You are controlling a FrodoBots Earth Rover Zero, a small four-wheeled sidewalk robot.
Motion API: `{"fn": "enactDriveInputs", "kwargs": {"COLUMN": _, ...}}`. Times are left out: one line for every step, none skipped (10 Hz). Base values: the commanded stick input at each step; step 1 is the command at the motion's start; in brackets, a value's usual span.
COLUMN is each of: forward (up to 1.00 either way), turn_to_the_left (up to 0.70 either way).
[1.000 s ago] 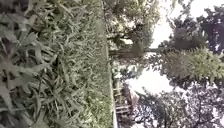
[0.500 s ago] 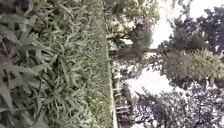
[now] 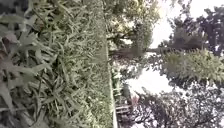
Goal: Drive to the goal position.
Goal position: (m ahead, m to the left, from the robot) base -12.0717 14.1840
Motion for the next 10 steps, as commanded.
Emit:
{"fn": "enactDriveInputs", "kwargs": {"forward": -0.3, "turn_to_the_left": 0.27}}
{"fn": "enactDriveInputs", "kwargs": {"forward": -0.3, "turn_to_the_left": 0.27}}
{"fn": "enactDriveInputs", "kwargs": {"forward": -0.3, "turn_to_the_left": 0.27}}
{"fn": "enactDriveInputs", "kwargs": {"forward": -0.3, "turn_to_the_left": 0.27}}
{"fn": "enactDriveInputs", "kwargs": {"forward": -0.28, "turn_to_the_left": 0.21}}
{"fn": "enactDriveInputs", "kwargs": {"forward": -0.03, "turn_to_the_left": -0.39}}
{"fn": "enactDriveInputs", "kwargs": {"forward": 0.0, "turn_to_the_left": -0.45}}
{"fn": "enactDriveInputs", "kwargs": {"forward": 0.0, "turn_to_the_left": -0.45}}
{"fn": "enactDriveInputs", "kwargs": {"forward": 0.07, "turn_to_the_left": -0.41}}
{"fn": "enactDriveInputs", "kwargs": {"forward": 0.3, "turn_to_the_left": -0.27}}
